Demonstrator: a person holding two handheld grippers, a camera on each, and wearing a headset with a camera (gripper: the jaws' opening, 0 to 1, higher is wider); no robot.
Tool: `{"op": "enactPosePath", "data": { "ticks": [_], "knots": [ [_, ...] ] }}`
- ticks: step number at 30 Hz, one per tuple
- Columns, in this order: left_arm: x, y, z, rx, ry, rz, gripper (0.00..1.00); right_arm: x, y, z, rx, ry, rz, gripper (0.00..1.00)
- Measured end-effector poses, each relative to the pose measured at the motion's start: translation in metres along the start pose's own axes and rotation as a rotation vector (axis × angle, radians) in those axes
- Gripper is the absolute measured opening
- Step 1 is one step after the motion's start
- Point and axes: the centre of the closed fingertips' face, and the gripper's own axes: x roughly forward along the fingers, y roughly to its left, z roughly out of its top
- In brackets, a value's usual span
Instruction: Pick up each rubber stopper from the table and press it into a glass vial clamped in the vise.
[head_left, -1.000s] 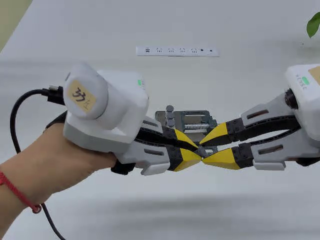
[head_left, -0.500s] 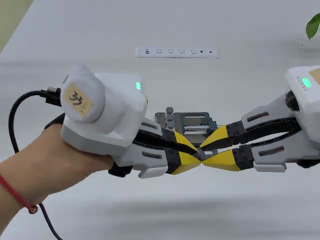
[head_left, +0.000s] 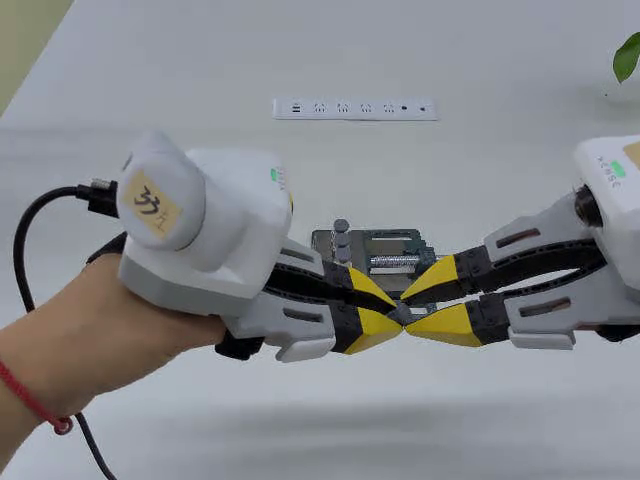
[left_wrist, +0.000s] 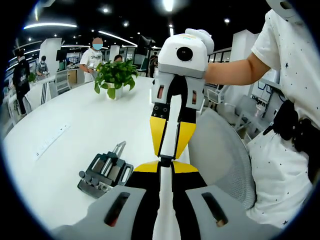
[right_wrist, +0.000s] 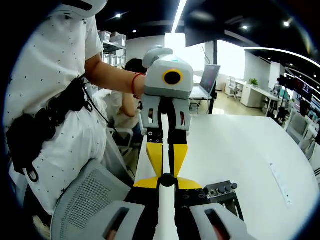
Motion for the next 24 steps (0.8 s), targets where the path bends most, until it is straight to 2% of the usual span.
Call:
{"op": "enactPosePath", "data": {
  "ticks": [5, 16, 24],
  "knots": [
    [0.0004, 0.0006, -0.0011, 0.023, -0.003, 0.007, 0.04, 0.0007, -0.0009, -0.0013, -0.01, 0.017, -0.005, 0.05],
    [-0.0003, 0.0002, -0.0044, 0.013, -0.03, 0.017, 0.05, 0.0044, -0.0008, -0.0026, 0.005, 0.026, 0.009, 0.05],
    [-0.0025, -0.0006, -0.0075, 0.007, -0.052, 0.033, 0.11, 0.0061, -0.0045, -0.002, 0.014, 0.039, 0.015, 0.05]
  ]
}}
